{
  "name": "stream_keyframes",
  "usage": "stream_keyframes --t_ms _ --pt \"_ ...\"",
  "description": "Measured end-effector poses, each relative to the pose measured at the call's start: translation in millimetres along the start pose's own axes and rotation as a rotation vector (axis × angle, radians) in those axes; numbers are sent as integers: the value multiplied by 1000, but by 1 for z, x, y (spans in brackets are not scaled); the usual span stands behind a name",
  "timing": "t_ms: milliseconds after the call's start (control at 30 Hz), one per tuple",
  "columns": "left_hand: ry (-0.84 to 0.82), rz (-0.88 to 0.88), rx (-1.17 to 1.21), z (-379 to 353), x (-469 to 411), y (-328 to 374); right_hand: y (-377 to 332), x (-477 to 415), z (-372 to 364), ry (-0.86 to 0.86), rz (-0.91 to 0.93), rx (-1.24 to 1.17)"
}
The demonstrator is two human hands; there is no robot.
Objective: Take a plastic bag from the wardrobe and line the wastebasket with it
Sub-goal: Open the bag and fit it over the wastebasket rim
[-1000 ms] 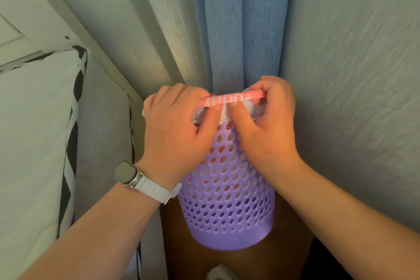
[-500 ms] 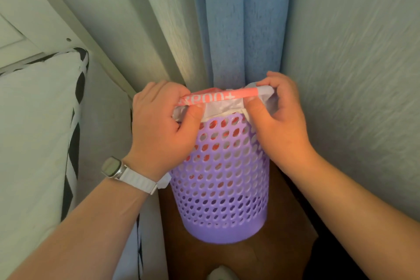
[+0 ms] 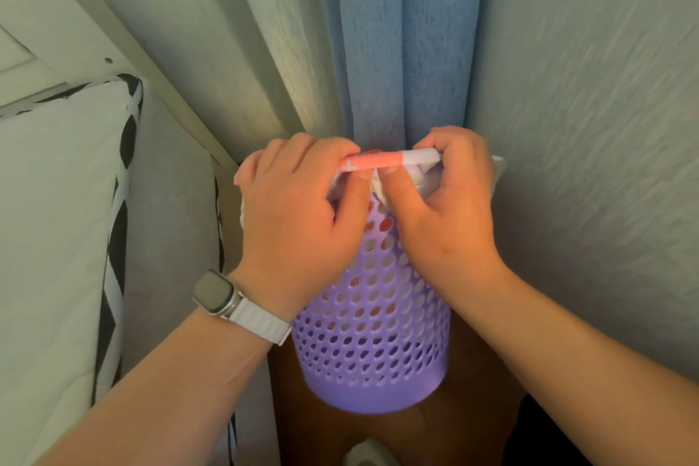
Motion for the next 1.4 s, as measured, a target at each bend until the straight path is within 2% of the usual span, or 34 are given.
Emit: stream_keyframes --t_ms 133,267,433,567,767,1033,1233,1400 --pt "-16 5 11 -2 0 -10 -1 2 -4 -57 -14 -5" --pt "-25 28 57 -1 -3 -29 6 -5 1 -107 67 -7" --pt "14 -23 88 4 -5 -33 25 -17 4 -164 30 -57" --pt "48 -27 128 4 -2 -30 29 -16 2 -146 -41 -150" --pt "4 -50 165 6 -3 -22 27 -11 8 -40 -60 -129" --pt "-132 -55 -49 -5 -1 4 6 -1 -3 -58 2 5" --pt "-162 -60 -33 -9 -1 -9 11 2 -8 -127 -32 1" --pt "-139 -60 11 -3 -4 -27 19 -8 4 -117 53 2"
Point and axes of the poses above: each hand's wrist, its own x-axis away from the middle knuckle, its own z-axis out of the back of the hand, y = z × x, the point moved 5 cm from there along -x, towards the middle knuckle, and after that the axes turned 10 degrees about -y, right-handed, at the moved point
